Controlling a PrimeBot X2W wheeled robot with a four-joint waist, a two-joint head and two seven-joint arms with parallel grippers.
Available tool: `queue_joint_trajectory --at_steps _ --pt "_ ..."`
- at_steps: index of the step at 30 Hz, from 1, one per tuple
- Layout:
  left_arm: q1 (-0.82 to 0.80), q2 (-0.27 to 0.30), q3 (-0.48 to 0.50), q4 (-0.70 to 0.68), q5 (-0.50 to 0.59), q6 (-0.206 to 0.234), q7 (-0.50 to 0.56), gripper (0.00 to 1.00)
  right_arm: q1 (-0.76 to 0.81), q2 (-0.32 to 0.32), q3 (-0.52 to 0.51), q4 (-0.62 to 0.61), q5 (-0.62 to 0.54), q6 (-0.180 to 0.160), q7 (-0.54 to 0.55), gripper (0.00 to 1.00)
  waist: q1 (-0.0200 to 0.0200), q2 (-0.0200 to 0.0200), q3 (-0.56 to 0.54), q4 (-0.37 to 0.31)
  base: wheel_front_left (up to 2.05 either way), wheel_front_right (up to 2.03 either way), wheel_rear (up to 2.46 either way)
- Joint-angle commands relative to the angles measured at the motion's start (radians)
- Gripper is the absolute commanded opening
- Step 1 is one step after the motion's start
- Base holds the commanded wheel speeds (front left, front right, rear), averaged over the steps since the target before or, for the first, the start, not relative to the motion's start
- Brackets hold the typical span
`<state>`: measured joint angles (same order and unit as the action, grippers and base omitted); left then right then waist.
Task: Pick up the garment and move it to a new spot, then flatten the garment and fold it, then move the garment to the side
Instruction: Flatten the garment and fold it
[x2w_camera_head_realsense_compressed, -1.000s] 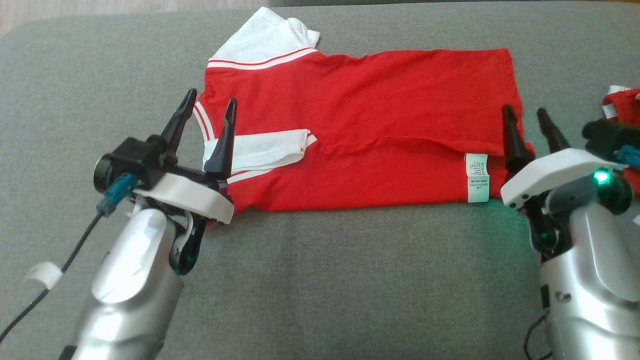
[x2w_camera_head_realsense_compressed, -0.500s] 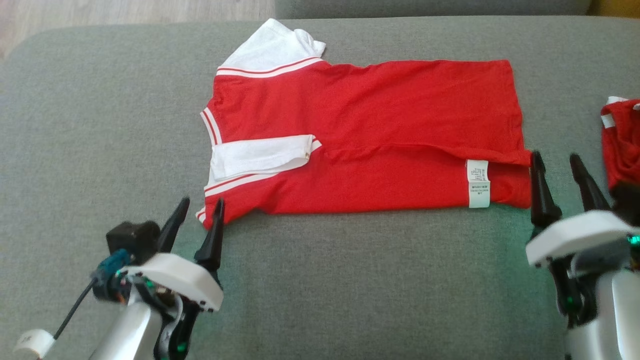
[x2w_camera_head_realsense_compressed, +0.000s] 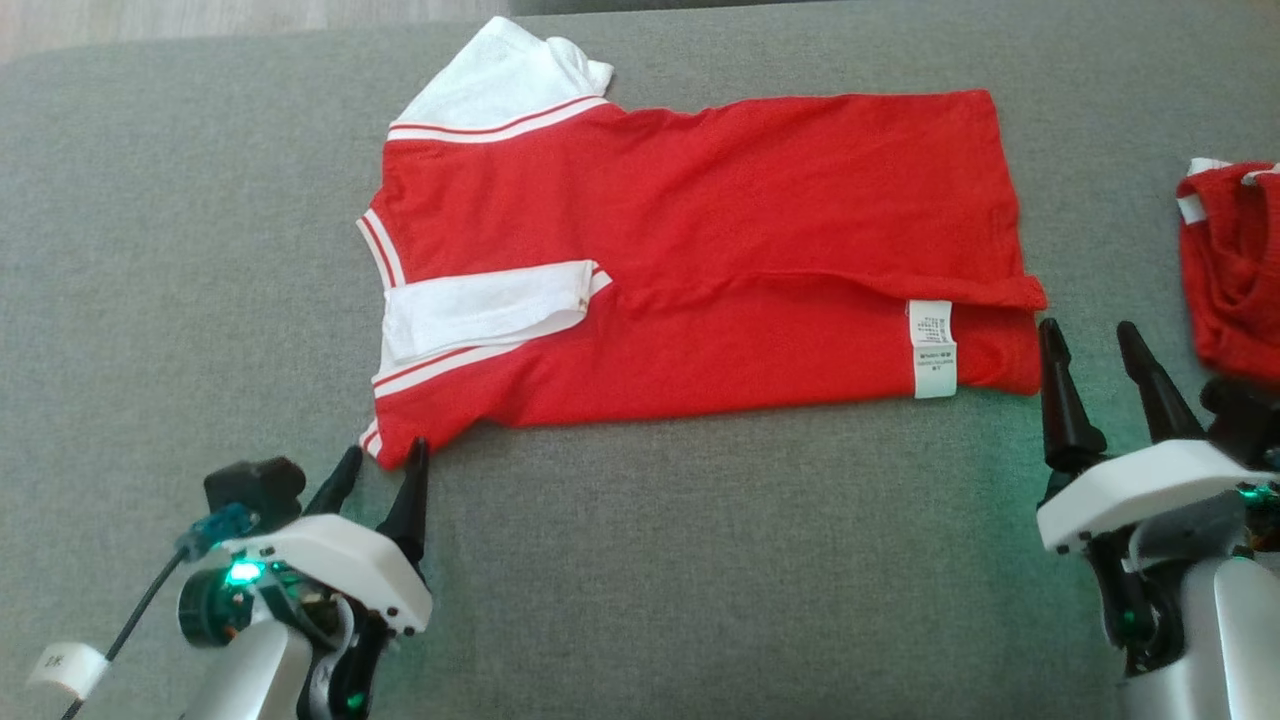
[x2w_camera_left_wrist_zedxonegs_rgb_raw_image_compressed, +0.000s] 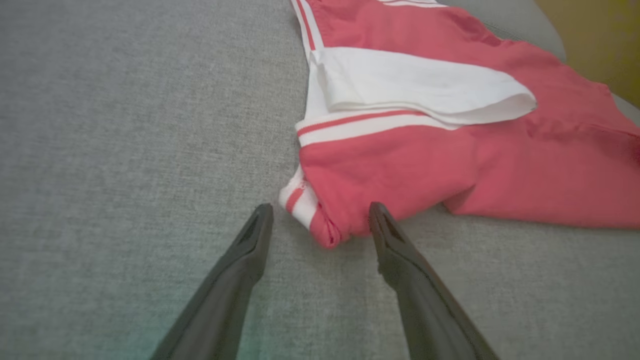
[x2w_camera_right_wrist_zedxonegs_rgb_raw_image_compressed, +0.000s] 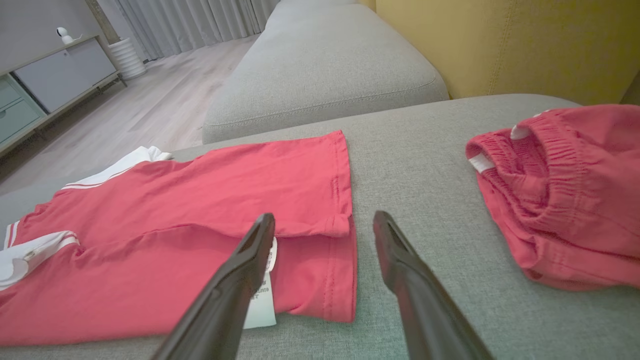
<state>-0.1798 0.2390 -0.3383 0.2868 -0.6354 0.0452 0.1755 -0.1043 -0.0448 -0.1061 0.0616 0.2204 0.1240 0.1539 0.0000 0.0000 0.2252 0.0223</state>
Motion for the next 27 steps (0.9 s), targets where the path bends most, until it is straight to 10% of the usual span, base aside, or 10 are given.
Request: queue_joint_trajectory --at_steps 1,4,6,11,21,22,26,27 --pt "-0.042 0.013 0.041 -0.016 -0.007 0.006 0.002 1.0 -0.029 -0.005 0.025 -0.029 0.01 0.007 0.002 1.0 0.0 0.0 0.003 -0.003 0.0 0.0 0.0" --pt "-0.049 0.006 0.037 0.004 -0.014 0.001 0.002 1.0 -0.034 -0.005 0.025 -0.012 0.013 0.007 0.006 1.0 0.0 0.0 0.007 -0.004 0.0 0.0 0.0" --pt "-0.055 0.001 0.037 0.012 -0.018 -0.003 -0.005 0.49 -0.04 -0.005 0.024 0.004 0.013 0.007 0.008 1.0 0.0 0.0 0.011 -0.005 0.0 0.0 0.0" --pt "-0.077 -0.011 0.037 0.022 -0.02 -0.017 -0.039 0.0 -0.072 -0.005 0.013 0.068 0.008 0.007 0.026 1.0 0.0 0.0 0.023 -0.002 0.0 0.0 0.0" --pt "-0.116 -0.019 0.032 -0.001 -0.006 -0.034 -0.108 0.0 -0.15 -0.005 0.01 0.253 0.002 0.007 0.075 1.0 0.0 0.0 0.032 0.018 0.0 0.0 0.0" --pt "-0.117 -0.018 0.033 -0.007 -0.005 -0.034 -0.111 0.0 -0.154 -0.005 0.017 0.266 0.007 0.007 0.086 0.91 0.0 0.0 0.031 0.021 0.0 0.0 0.0" --pt "-0.12 -0.01 0.035 -0.039 0.0 -0.033 -0.124 0.0 -0.161 -0.005 0.019 0.284 0.032 0.007 0.105 0.0 0.0 0.0 0.026 0.027 0.0 0.0 0.0" --pt "-0.121 -0.008 0.036 -0.049 0.002 -0.032 -0.128 0.0 -0.164 -0.005 0.015 0.282 0.039 0.007 0.105 0.0 0.0 0.0 0.024 0.028 0.0 0.0 0.0"
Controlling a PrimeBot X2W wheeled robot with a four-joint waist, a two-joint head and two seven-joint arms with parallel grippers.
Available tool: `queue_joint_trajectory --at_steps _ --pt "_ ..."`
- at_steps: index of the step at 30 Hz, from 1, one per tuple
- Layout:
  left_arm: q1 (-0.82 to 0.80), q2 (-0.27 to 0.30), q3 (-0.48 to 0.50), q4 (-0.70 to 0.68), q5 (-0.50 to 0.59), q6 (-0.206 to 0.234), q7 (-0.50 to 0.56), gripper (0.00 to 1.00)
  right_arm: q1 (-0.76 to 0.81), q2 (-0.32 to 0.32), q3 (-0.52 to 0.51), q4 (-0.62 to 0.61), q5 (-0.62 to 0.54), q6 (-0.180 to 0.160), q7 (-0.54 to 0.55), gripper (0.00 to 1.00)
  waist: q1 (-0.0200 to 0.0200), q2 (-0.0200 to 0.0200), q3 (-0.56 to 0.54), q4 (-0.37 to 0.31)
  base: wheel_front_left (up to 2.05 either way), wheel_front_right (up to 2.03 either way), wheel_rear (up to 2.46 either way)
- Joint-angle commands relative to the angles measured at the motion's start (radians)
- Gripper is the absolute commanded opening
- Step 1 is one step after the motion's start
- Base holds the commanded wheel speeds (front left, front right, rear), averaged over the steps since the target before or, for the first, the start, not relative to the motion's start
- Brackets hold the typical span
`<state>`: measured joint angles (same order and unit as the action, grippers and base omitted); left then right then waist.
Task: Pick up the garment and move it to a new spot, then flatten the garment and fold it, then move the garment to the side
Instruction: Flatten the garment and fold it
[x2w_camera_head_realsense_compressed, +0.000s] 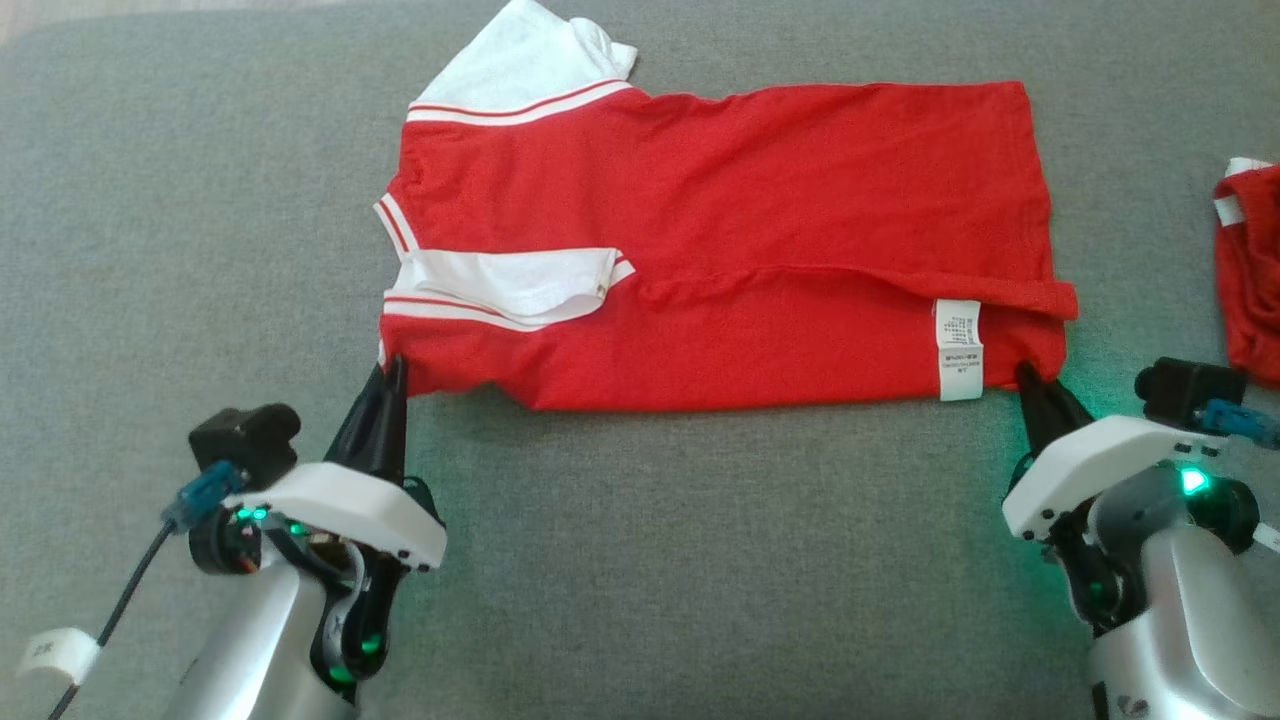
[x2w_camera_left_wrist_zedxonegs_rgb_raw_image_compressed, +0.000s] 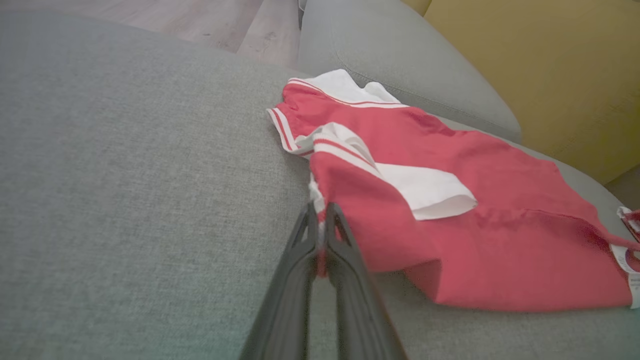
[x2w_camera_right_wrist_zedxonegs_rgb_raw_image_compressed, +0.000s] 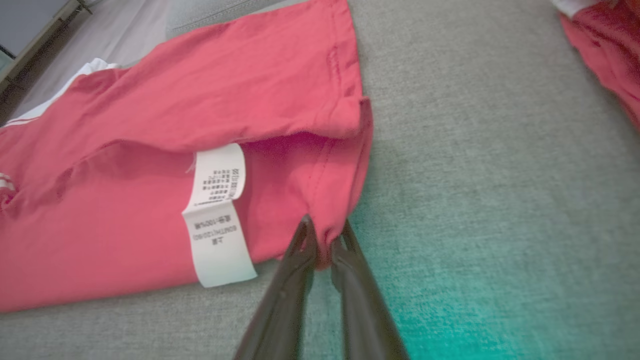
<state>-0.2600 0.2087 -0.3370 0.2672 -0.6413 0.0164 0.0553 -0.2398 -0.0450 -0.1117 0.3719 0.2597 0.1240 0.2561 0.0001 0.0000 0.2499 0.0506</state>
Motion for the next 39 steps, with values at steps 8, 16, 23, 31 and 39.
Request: queue_joint_trajectory --at_steps 8,16,23,31,39 --pt "-0.061 0.059 0.044 -0.148 0.019 0.001 0.001 0.0 -0.081 -0.005 -0.049 -0.109 0.057 0.007 0.046 0.0 -0.0001 0.0 -0.025 0.002 0.0 0.0 0.0" --pt "0.003 0.109 0.035 -0.326 0.006 0.025 0.095 0.0 -0.023 -0.005 -0.09 -0.259 0.078 0.007 0.194 0.0 -0.0001 0.0 -0.035 0.005 0.0 0.0 0.0" --pt "0.134 0.127 0.023 -0.361 -0.007 0.066 0.14 0.0 0.126 -0.005 -0.081 -0.35 0.122 0.007 0.188 0.0 -0.0001 0.0 -0.028 -0.003 0.0 0.0 0.0" --pt "0.236 0.111 0.022 -0.358 -0.032 0.095 0.13 0.0 0.235 -0.005 -0.066 -0.374 0.16 0.007 0.143 0.16 -0.0001 0.0 -0.027 -0.02 0.0 0.0 0.0" --pt "0.226 0.103 0.03 -0.295 -0.025 0.094 0.083 0.85 0.242 -0.005 -0.069 -0.327 0.154 0.007 0.065 1.0 -0.0001 0.0 -0.023 -0.037 0.0 0.0 0.0"
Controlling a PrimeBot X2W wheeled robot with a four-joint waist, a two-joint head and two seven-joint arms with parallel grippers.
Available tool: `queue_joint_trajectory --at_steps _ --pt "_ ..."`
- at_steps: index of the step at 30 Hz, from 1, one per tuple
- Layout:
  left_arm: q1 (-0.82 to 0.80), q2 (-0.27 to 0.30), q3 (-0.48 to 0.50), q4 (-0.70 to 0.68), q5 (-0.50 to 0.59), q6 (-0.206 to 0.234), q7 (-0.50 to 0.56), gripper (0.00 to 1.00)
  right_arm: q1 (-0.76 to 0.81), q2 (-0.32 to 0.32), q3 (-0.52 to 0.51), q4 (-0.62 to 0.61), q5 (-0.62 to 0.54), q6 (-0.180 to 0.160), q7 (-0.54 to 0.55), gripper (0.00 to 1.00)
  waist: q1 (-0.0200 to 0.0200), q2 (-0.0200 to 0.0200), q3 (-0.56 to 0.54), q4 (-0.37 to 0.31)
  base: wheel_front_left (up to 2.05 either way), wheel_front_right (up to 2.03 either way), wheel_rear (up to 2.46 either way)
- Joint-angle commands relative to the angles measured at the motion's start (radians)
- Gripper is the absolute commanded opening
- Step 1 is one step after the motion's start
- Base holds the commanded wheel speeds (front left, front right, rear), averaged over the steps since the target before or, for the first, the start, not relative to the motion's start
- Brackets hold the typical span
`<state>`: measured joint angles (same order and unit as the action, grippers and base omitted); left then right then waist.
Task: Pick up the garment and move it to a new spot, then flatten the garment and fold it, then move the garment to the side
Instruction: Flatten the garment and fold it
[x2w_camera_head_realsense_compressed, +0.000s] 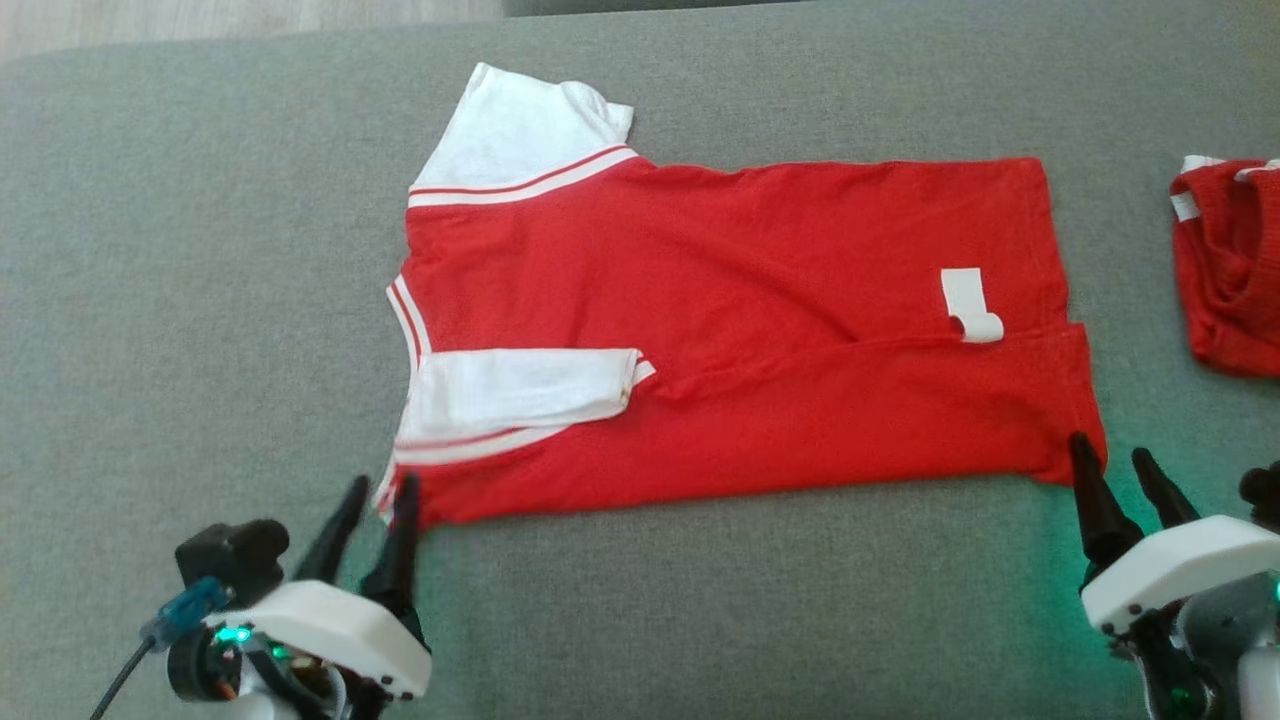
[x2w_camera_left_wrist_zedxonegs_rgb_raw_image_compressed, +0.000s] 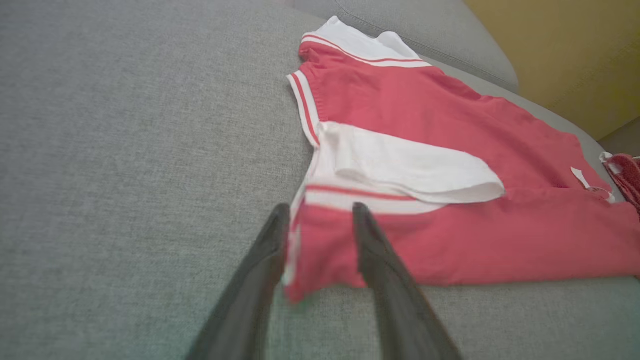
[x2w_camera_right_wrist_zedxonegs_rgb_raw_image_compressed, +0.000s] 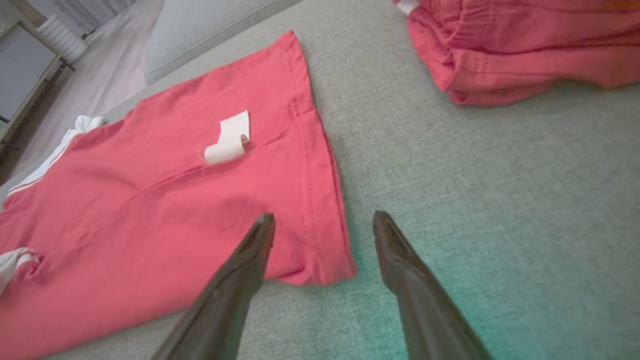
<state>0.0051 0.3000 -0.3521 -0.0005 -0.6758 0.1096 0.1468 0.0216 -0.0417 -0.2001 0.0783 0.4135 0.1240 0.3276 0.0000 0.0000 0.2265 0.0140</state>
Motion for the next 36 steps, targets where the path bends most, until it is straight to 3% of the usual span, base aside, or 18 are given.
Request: queue_joint_trajectory --at_steps 1,9,15,20,24,36 --pt "-0.046 0.014 0.045 -0.026 0.012 -0.002 -0.012 1.0 -0.022 -0.009 0.016 -0.033 -0.004 0.007 -0.014 1.0 0.0 0.0 0.002 -0.002 0.0 0.0 0.0" --pt "-0.218 0.1 0.081 -0.071 0.069 -0.025 -0.003 1.0 -0.089 -0.009 -0.003 -0.116 -0.041 0.007 -0.038 1.0 0.0 0.0 0.047 -0.011 0.0 0.0 0.0" --pt "-0.527 0.188 0.084 -0.09 0.113 -0.098 0.089 1.0 -0.201 -0.009 0.045 -0.217 -0.075 0.007 -0.007 1.0 0.0 0.0 0.114 -0.042 0.0 0.0 0.0" --pt "-0.768 0.24 0.04 0.012 0.146 -0.173 0.201 1.0 -0.302 -0.009 0.126 -0.251 -0.088 0.007 0.02 1.0 0.0 0.0 0.18 -0.098 0.0 0.0 0.0" --pt "-0.901 0.258 -0.007 0.128 0.16 -0.207 0.276 1.0 -0.362 -0.009 0.187 -0.26 -0.094 0.007 0.024 1.0 0.0 0.0 0.237 -0.146 0.0 0.0 0.0" --pt "-1.031 0.317 -0.037 0.399 0.188 -0.215 0.357 1.0 -0.431 -0.009 0.293 -0.27 -0.069 0.007 -0.01 1.0 0.0 0.0 0.356 -0.262 0.0 0.0 0.0"
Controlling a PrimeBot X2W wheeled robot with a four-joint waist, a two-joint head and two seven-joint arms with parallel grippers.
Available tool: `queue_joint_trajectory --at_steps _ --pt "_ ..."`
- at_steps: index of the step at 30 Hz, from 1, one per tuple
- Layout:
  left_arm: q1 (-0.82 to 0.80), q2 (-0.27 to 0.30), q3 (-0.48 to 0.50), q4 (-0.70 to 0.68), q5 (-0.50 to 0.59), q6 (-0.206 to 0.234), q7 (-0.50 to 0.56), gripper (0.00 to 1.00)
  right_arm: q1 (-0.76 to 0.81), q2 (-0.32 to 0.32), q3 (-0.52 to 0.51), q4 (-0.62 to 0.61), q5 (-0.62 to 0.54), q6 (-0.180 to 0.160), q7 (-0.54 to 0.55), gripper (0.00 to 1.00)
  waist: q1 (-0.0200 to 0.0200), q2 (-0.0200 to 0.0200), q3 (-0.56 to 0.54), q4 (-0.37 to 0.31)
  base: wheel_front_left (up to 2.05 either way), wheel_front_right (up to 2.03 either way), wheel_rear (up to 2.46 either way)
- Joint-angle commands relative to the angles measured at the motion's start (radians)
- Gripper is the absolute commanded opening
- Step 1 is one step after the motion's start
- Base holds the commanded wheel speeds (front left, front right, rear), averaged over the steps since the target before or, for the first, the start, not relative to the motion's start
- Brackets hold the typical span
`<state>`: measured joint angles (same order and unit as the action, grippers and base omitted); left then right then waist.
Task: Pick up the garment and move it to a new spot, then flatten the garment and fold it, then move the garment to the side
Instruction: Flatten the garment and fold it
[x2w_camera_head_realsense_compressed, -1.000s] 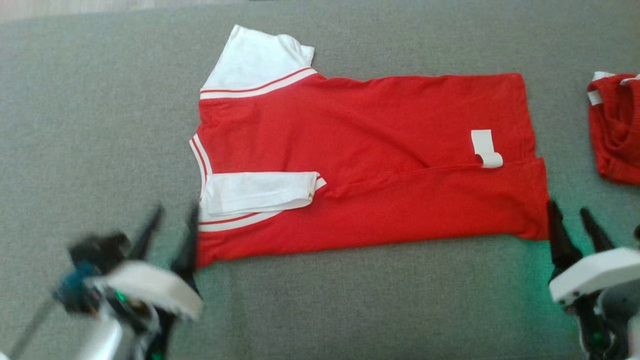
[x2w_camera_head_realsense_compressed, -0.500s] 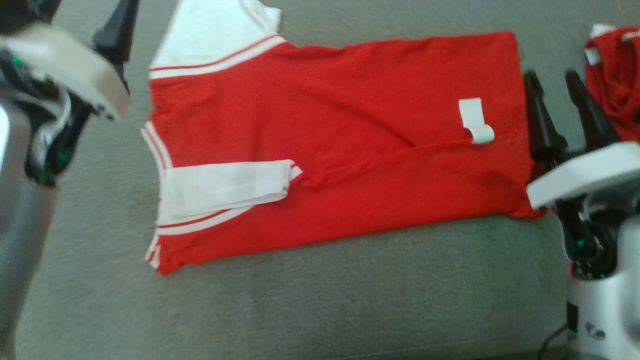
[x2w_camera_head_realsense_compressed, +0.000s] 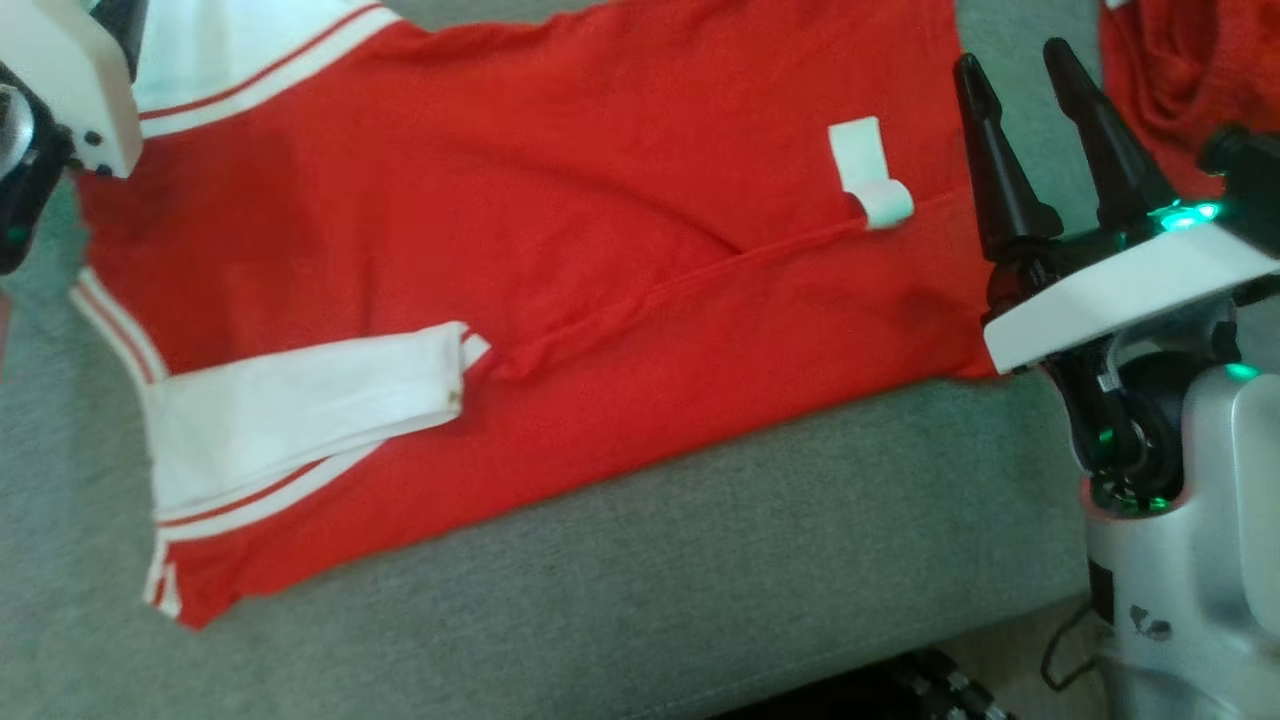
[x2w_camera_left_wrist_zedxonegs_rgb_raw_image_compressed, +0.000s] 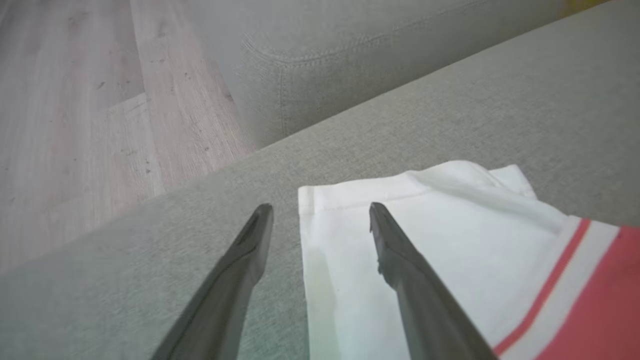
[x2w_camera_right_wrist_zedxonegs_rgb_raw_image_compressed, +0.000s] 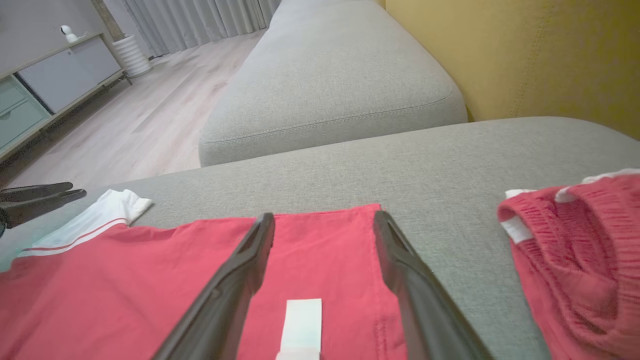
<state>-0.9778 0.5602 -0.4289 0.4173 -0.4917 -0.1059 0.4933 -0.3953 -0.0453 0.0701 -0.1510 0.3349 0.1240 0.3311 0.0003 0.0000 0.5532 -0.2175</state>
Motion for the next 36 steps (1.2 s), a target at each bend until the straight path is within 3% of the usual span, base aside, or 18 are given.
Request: queue_joint_trajectory --at_steps 1,11,16,17,18,19,20,21,30,36 --pt "-0.048 0.057 0.04 -0.019 0.004 0.001 0.01 1.0 -0.014 -0.005 0.022 -0.04 0.01 0.007 -0.013 1.0 -0.0003 0.0 0.029 -0.03 0.0 0.0 0.0" --pt "-0.07 0.058 0.029 0.059 -0.005 0.026 0.086 1.0 -0.023 -0.005 0.038 -0.016 0.023 0.007 -0.04 1.0 -0.0003 0.0 0.046 -0.05 0.0 0.0 0.0" --pt "-0.054 0.038 0.003 0.042 -0.054 0.004 0.152 1.0 -0.035 -0.005 0.042 -0.017 0.021 0.007 -0.038 1.0 -0.0003 0.0 0.045 -0.042 0.0 0.0 0.0" --pt "-0.05 0.036 -0.003 0.033 -0.067 -0.001 0.164 0.91 -0.038 -0.005 0.041 -0.017 0.021 0.007 -0.037 1.0 -0.0003 0.0 0.045 -0.04 0.0 0.0 0.0" --pt "-0.048 0.035 -0.009 0.023 -0.076 -0.005 0.173 0.63 -0.04 -0.005 0.04 -0.017 0.019 0.007 -0.036 1.0 -0.0003 0.0 0.045 -0.038 0.0 0.0 0.0" --pt "-0.047 0.037 -0.017 0.011 -0.078 -0.008 0.176 0.43 -0.043 -0.005 0.039 -0.017 0.018 0.007 -0.034 1.0 -0.0003 0.0 0.045 -0.035 0.0 0.0 0.0" --pt "-0.047 0.039 -0.025 0.001 -0.078 -0.01 0.175 0.33 -0.047 -0.005 0.038 -0.015 0.016 0.007 -0.033 1.0 -0.0003 0.0 0.044 -0.032 0.0 0.0 0.0" --pt "-0.048 0.04 -0.031 -0.008 -0.076 -0.012 0.171 0.02 -0.052 -0.005 0.037 -0.013 0.012 0.007 -0.031 1.0 -0.0003 0.0 0.043 -0.029 0.0 0.0 0.0" --pt "-0.08 0.007 -0.026 -0.039 -0.028 0.031 0.014 0.0 -0.164 -0.032 0.015 0.099 -0.07 0.007 0.026 1.0 -0.0003 0.0 0.022 0.019 0.0 0.0 0.0" --pt "-0.081 -0.024 -0.026 -0.075 -0.036 0.025 -0.069 0.0 -0.281 -0.094 -0.026 0.261 -0.098 0.007 0.111 1.0 -0.0003 0.0 0.008 0.076 0.0 0.0 0.0"
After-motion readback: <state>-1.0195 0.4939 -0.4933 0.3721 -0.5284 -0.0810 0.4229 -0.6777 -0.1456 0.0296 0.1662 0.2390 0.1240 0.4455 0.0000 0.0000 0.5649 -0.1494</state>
